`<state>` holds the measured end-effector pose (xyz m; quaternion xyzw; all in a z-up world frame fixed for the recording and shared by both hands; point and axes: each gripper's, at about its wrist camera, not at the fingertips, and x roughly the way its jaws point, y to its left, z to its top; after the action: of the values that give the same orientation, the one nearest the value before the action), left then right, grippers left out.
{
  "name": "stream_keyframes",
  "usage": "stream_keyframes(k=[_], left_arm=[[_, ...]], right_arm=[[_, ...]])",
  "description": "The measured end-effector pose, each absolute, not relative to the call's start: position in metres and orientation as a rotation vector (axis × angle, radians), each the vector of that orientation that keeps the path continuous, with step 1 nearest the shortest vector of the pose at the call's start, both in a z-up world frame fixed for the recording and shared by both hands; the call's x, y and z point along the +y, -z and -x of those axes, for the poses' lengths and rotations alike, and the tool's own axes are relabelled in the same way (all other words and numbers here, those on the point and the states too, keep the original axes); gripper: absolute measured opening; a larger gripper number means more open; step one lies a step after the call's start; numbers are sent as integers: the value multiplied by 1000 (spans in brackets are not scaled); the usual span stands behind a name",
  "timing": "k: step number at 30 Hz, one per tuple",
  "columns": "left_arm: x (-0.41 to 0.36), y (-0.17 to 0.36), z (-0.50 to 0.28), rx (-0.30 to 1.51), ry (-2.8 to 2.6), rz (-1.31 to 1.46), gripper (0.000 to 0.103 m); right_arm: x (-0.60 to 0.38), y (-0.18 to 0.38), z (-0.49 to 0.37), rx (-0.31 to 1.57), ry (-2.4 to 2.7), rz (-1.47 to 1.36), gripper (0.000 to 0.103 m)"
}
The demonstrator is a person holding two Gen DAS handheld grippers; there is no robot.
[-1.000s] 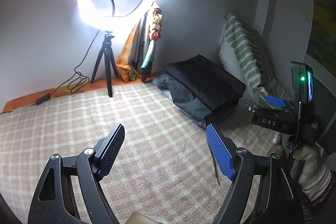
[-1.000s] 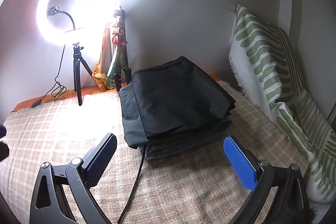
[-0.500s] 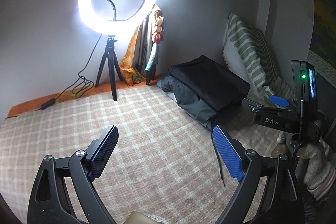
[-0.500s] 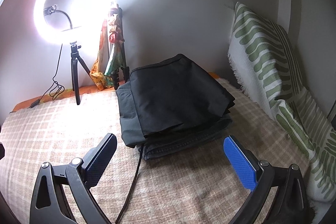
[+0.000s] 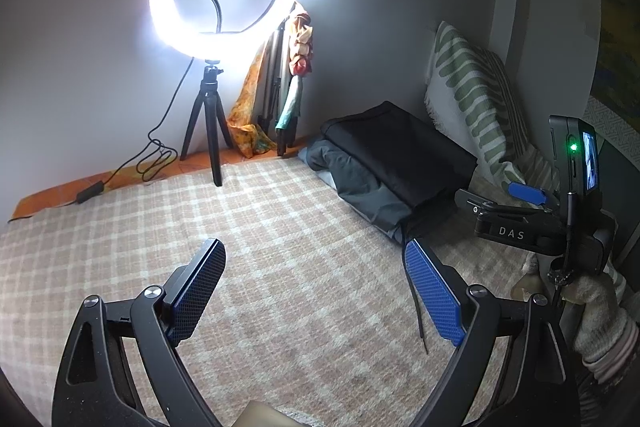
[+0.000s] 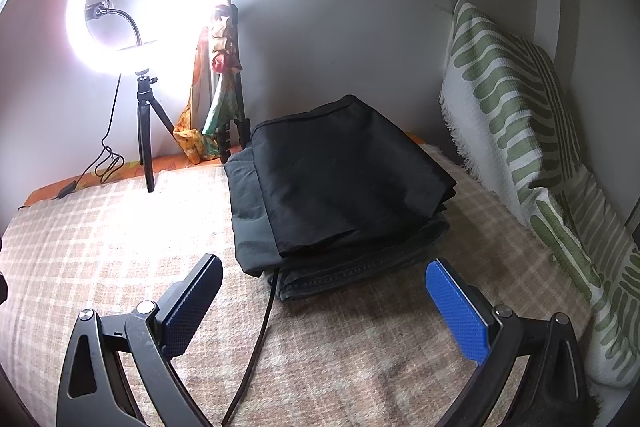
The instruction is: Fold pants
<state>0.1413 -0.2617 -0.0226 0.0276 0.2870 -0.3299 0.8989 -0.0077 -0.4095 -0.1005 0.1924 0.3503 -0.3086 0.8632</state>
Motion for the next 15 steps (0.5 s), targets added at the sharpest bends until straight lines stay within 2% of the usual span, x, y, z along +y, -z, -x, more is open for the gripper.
stream_keyframes(k=[15], left_arm=[[-264, 24, -140, 596, 690, -66, 92]], right_arm=[[-408, 104, 3, 749, 631, -406, 103]])
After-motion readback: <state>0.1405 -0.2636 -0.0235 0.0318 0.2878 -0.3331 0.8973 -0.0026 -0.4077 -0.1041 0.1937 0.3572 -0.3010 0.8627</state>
